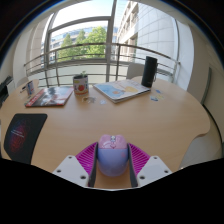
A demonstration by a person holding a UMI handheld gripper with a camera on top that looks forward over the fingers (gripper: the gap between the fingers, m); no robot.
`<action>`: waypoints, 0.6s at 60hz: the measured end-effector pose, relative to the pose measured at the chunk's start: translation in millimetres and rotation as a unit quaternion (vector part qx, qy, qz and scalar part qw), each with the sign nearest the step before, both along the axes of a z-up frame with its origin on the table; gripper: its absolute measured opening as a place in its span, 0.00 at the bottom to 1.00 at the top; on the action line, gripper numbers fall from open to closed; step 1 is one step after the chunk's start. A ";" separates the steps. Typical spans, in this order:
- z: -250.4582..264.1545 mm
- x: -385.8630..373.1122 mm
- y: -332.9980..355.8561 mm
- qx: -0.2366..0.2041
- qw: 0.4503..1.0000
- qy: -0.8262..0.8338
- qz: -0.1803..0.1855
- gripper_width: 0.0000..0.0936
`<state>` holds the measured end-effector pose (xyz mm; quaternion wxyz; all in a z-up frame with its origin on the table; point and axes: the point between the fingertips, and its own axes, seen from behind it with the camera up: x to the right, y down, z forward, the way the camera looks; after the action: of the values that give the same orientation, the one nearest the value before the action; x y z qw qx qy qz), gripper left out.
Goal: Arrange mouse
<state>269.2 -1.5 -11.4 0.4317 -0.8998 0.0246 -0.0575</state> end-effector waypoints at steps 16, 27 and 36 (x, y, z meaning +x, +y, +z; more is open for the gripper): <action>72.1 1.8 -5.2 0.045 0.996 -0.008 -0.072 0.45; 233.4 -81.1 3.6 0.175 0.981 -0.004 -0.084 0.45; 248.2 -226.2 18.3 0.193 0.980 0.039 -0.023 0.45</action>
<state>43.0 16.9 236.9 0.5944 -0.8005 0.0723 -0.0266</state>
